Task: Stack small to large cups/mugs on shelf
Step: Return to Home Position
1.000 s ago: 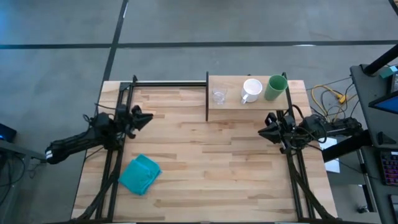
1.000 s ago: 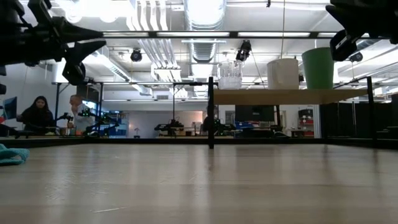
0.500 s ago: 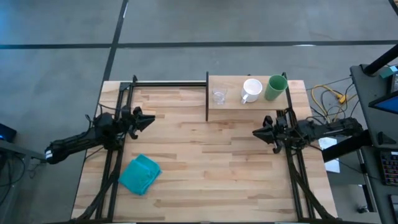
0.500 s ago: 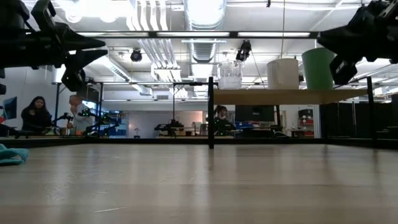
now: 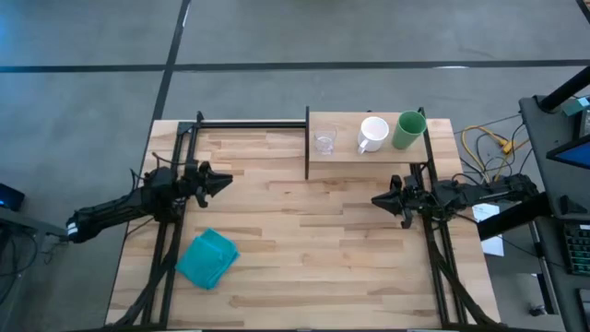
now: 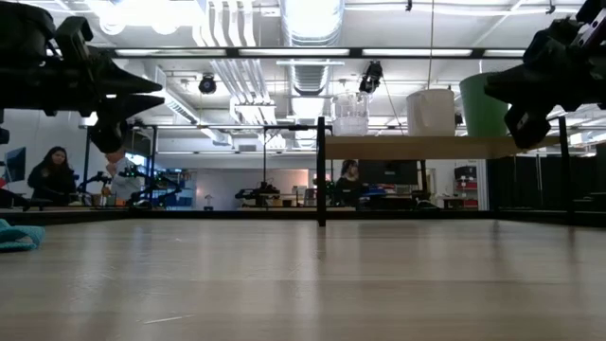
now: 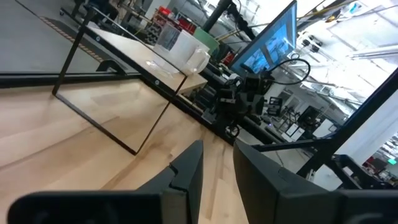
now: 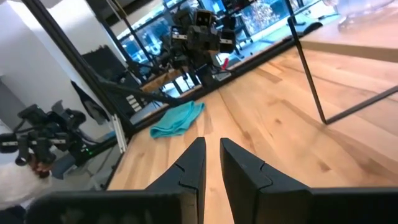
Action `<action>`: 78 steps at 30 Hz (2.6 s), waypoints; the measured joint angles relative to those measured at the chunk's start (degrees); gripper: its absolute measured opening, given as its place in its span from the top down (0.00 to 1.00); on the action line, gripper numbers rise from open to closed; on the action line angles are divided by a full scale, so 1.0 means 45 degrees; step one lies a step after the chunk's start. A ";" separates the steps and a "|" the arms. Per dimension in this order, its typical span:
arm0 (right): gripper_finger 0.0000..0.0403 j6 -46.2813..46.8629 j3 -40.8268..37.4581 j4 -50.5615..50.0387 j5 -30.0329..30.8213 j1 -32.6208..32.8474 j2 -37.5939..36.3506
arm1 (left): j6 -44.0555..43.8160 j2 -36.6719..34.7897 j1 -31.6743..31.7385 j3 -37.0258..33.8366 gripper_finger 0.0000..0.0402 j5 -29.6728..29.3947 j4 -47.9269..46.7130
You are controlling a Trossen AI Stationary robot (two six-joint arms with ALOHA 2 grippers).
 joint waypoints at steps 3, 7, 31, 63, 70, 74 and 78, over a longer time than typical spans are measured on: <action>0.89 -0.0010 0.0005 -0.0039 0.0010 0.0000 0.0135 | 0.0059 0.0189 0.0001 0.0000 0.81 -0.0012 -0.0027; 0.89 0.0000 0.0005 -0.0039 0.0014 0.0000 0.0335 | 0.0059 0.0436 0.0002 0.0000 0.81 -0.0010 -0.0047; 0.89 0.0044 0.0005 -0.0049 0.0010 0.0000 0.0413 | 0.0080 0.1046 0.0002 -0.0005 0.81 0.0068 0.0239; 0.89 0.0044 0.0010 -0.0059 0.0010 0.0000 0.0408 | 0.0087 0.1039 0.0000 -0.0010 0.81 0.0043 0.0256; 0.89 0.0044 0.0010 -0.0059 0.0010 0.0000 0.0408 | 0.0088 0.1028 -0.0002 -0.0010 0.81 0.0043 0.0259; 0.89 0.0044 0.0010 -0.0059 0.0010 0.0002 0.0408 | 0.0088 0.1065 0.0000 -0.0010 0.81 0.0043 0.0255; 0.89 0.0044 0.0010 -0.0059 0.0010 0.0003 0.0408 | 0.0088 0.1086 -0.0003 -0.0010 0.81 0.0041 0.0257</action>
